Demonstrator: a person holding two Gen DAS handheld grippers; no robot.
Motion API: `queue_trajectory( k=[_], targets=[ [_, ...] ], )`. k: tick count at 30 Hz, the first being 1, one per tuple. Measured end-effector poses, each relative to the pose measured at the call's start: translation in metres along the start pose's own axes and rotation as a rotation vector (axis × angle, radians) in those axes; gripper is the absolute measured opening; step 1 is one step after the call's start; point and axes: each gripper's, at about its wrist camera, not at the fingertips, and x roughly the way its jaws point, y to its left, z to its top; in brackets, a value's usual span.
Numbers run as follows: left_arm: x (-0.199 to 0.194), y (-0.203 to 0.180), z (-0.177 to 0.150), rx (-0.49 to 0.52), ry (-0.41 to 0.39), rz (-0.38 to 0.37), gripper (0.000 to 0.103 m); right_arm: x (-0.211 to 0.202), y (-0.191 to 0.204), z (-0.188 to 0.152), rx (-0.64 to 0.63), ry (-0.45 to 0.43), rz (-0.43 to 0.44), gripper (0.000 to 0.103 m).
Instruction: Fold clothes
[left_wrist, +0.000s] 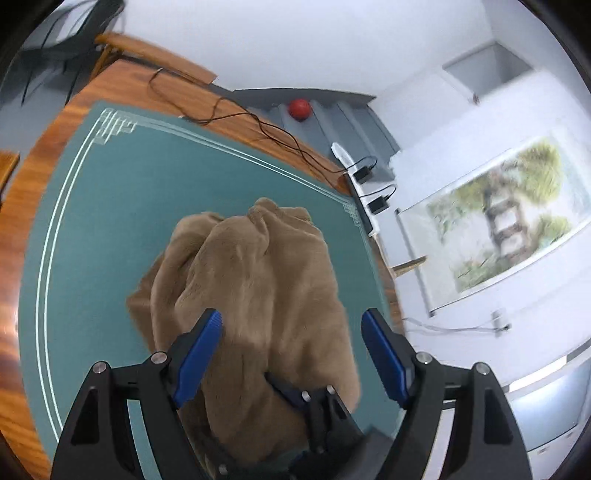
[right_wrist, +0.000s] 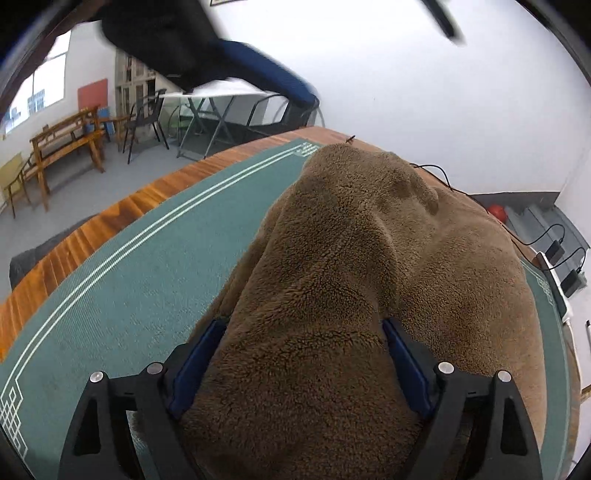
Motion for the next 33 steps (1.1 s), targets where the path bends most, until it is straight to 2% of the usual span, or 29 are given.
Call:
queue_trajectory(
  k=[1,5,8,10,13,16,19,23,28,30,33],
  targets=[
    [0.010,-0.001,0.006,0.006,0.010,0.038,0.082,0.000,0.001,-0.001,-0.002,-0.007,-0.004,0.090],
    [0.052,0.028,0.020,-0.080,0.087,0.132,0.081,-0.001,0.007,-0.004,-0.010,-0.024,-0.014,0.091],
    [0.075,0.056,0.019,-0.129,0.124,0.228,0.081,-0.002,0.008,-0.006,-0.013,-0.029,-0.011,0.092],
    [0.088,0.077,0.015,-0.177,0.154,0.249,0.082,-0.002,0.008,-0.005,-0.011,-0.030,-0.005,0.092],
    [0.094,0.086,0.007,-0.190,0.154,0.231,0.082,0.001,0.006,-0.003,-0.006,-0.028,0.005,0.094],
    [0.096,0.079,0.009,-0.152,0.153,0.258,0.083,0.004,0.006,-0.001,-0.006,-0.024,0.011,0.098],
    [0.091,0.077,0.012,-0.170,0.156,0.236,0.083,0.001,0.004,0.004,-0.014,-0.005,0.022,0.099],
    [0.066,0.076,0.011,-0.198,0.118,0.145,0.083,-0.025,-0.016,0.008,0.033,-0.018,0.064,0.099],
    [0.029,0.064,-0.002,-0.202,0.082,0.011,0.087,-0.074,-0.082,-0.002,0.243,-0.092,0.063,0.099],
    [0.020,0.057,-0.010,-0.195,0.079,-0.022,0.087,-0.084,-0.112,-0.012,0.341,-0.091,0.054,0.099],
    [0.020,0.049,-0.021,-0.191,0.091,-0.046,0.087,-0.089,-0.140,-0.027,0.409,-0.066,0.016,0.099]
  ],
)
